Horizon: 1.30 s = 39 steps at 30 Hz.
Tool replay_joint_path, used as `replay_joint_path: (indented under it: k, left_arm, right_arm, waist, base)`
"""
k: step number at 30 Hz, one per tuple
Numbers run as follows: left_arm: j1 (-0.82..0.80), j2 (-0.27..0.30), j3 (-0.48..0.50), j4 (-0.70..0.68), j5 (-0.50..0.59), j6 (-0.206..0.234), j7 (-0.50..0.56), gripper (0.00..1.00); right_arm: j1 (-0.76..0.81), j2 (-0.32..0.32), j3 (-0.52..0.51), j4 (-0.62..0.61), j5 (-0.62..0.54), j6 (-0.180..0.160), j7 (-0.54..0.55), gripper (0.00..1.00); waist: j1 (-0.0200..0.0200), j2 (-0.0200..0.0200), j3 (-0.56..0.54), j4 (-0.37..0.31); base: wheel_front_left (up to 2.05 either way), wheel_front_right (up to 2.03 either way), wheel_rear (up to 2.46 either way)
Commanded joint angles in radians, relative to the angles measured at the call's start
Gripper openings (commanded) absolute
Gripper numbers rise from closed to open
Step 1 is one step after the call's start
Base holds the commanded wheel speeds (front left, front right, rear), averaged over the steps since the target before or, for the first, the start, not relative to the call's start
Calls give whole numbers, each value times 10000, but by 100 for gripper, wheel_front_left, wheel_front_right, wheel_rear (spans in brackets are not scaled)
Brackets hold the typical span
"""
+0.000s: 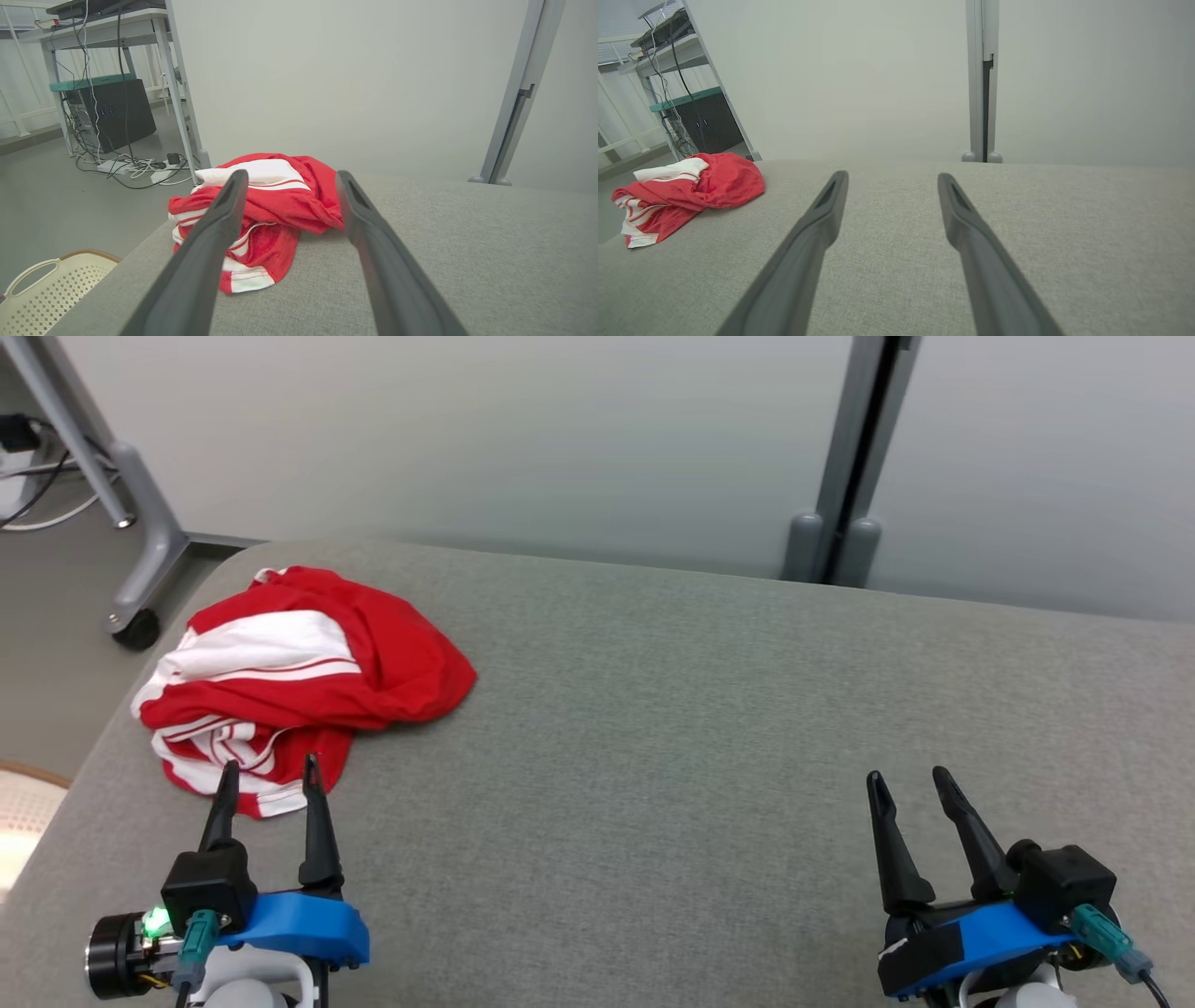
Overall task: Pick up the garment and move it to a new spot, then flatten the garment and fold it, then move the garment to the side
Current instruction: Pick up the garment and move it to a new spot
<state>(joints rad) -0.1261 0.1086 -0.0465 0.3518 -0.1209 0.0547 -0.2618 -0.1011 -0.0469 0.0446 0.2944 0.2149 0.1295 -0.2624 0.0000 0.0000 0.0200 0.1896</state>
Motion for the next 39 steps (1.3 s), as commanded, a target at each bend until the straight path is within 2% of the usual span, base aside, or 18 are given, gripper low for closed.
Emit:
replay_joint_path:
  k: [1,14,21,29,39]
  left_arm:
    - [-75,60,28,-68,-39,50,-50,100]
    - [-32,99,160,-277,-237,109,-49,100]
    - [64,147,234,-381,-349,151,-49,100]
    - [126,199,390,-488,-451,234,-49,100]
    - [-892,582,685,-415,-758,37,-24,100]
  right_arm:
    - [-179,-62,26,-30,-53,22,-37,100]
    - [-231,-64,104,5,-134,22,-38,100]
    - [-259,-63,144,-6,-186,22,-38,100]
    - [-357,-63,288,26,-218,22,-38,100]
    - [-576,-63,317,-65,-459,22,-38,100]
  waist:
    - [0,0,104,219]
    - [0,0,311,1703]
    - [0,0,398,2270]
    - [0,0,487,2300]
    - [0,0,945,1750]
  base:
    - [0,0,0]
    - [0,0,0]
    - [0,0,0]
    - [0,0,0]
    - [0,0,0]
